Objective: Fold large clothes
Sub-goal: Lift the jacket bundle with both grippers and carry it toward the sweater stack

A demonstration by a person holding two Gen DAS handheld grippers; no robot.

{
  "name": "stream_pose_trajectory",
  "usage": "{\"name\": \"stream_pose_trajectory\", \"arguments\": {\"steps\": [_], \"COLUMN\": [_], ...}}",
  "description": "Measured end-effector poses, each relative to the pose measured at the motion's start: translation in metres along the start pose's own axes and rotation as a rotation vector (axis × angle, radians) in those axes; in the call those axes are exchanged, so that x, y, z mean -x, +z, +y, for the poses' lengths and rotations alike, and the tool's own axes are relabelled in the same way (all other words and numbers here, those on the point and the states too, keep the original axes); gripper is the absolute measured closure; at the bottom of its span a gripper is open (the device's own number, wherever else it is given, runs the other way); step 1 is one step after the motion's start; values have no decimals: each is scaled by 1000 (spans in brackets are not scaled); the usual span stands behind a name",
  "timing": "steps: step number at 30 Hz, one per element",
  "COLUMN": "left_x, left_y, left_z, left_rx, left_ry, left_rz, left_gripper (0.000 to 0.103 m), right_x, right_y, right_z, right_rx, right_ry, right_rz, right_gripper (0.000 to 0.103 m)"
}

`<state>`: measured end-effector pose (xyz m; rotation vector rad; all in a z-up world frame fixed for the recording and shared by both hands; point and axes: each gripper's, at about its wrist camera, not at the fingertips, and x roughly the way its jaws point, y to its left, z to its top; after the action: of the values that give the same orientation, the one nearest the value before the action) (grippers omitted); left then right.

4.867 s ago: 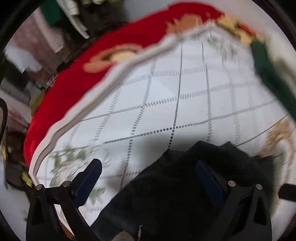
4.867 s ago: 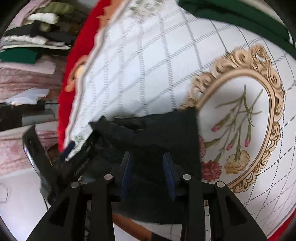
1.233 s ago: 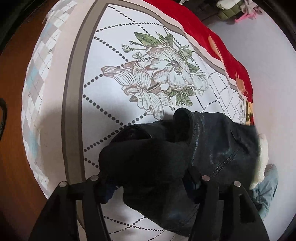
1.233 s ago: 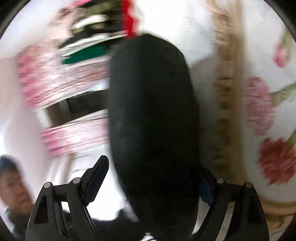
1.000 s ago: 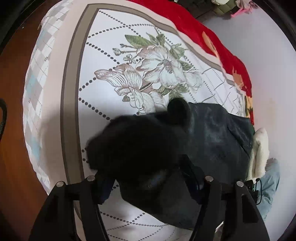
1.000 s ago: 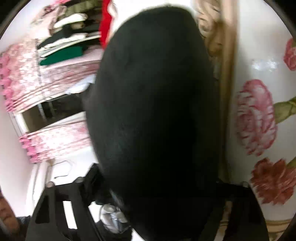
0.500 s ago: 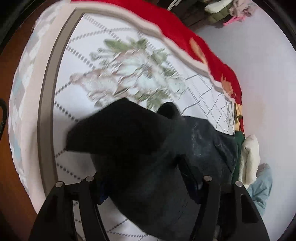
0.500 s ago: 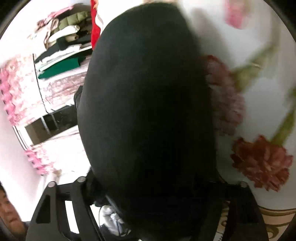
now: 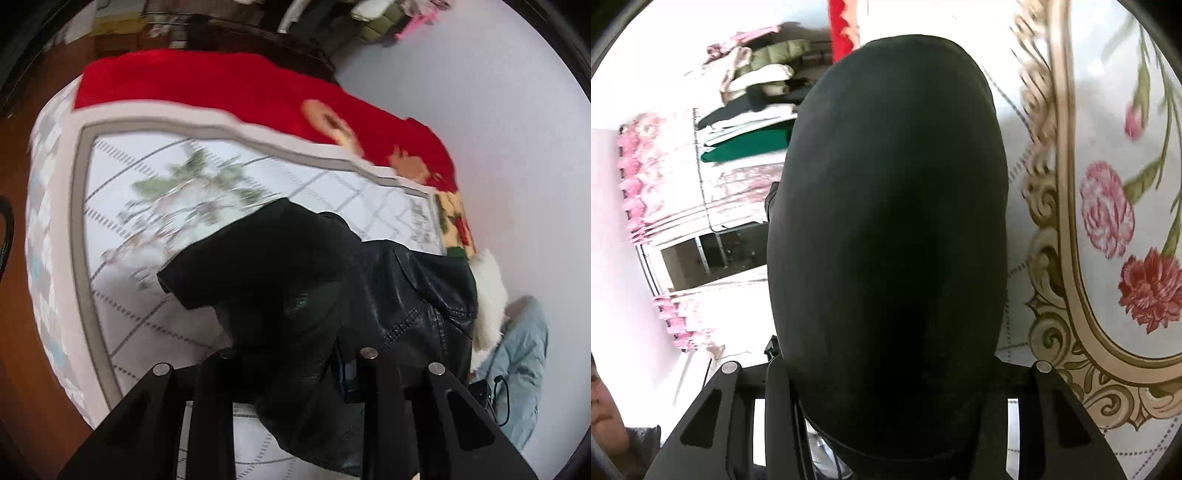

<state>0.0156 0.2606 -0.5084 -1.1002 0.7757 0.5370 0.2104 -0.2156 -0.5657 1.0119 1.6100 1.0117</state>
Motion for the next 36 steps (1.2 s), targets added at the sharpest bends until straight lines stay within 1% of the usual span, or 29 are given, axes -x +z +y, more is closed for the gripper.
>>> {"name": "stream_pose_trajectory", "arguments": {"steps": [3, 4, 8, 9, 11, 14, 17, 18, 19, 20, 23, 24, 26, 28, 30, 31, 32, 33, 34, 36], "left_x": [5, 6, 4, 2, -5, -22, -59, -69, -84, -103, -146, -164, -194, -229, -265, -278, -295, -310, -323, -333], "left_y": [12, 17, 37, 42, 54, 66, 76, 78, 81, 82, 83, 83, 82, 79, 73, 71, 67, 64, 62, 58], "left_z": [-31, -43, -98, -116, -161, -221, -292, -307, -326, -349, -392, -408, -428, -444, -454, -455, -457, -458, -458, -456], "left_rx": [-48, -67, -127, -143, -187, -239, -280, -281, -283, -284, -287, -287, -293, -301, -319, -326, -344, -366, -384, -417], "left_ry": [-39, -52, -116, -141, -183, -237, -304, -322, -338, -360, -396, -406, -411, -403, -376, -360, -328, -293, -269, -247], "left_rz": [13, 17, 39, 47, 59, 57, 56, 61, 64, 68, 77, 83, 91, 102, 127, 140, 155, 173, 192, 223], "left_gripper": [81, 81, 81, 81, 81, 81, 81, 81, 81, 81, 81, 81, 81, 81, 81, 81, 81, 81, 77, 73], "right_x": [16, 44, 85, 109, 133, 178, 232, 256, 273, 293, 345, 374, 402, 430, 448, 456, 464, 469, 472, 471], "right_y": [6, 7, 18, 17, 30, 57, 94, 113, 127, 149, 204, 226, 273, 322, 366, 387, 406, 421, 433, 441], "right_z": [20, 22, 63, 62, 80, 109, 131, 139, 143, 148, 149, 148, 144, 133, 111, 97, 83, 72, 61, 38], "right_rx": [7, 10, 24, 30, 39, 61, 90, 101, 109, 125, 126, 125, 126, 107, 68, 42, 18, 0, -19, -61], "right_ry": [27, 37, 64, 69, 78, 98, 107, 104, 101, 93, 92, 89, 69, 57, 36, 23, 3, -8, -22, -43], "right_rz": [-36, -49, -132, -149, -193, -263, -323, -343, -355, -364, -369, -366, -349, -336, -316, -302, -290, -291, -294, -309], "right_gripper": [55, 55, 55, 55, 55, 55, 55, 55, 55, 55, 55, 55, 55, 55, 54, 54, 53, 52, 51, 42]}}
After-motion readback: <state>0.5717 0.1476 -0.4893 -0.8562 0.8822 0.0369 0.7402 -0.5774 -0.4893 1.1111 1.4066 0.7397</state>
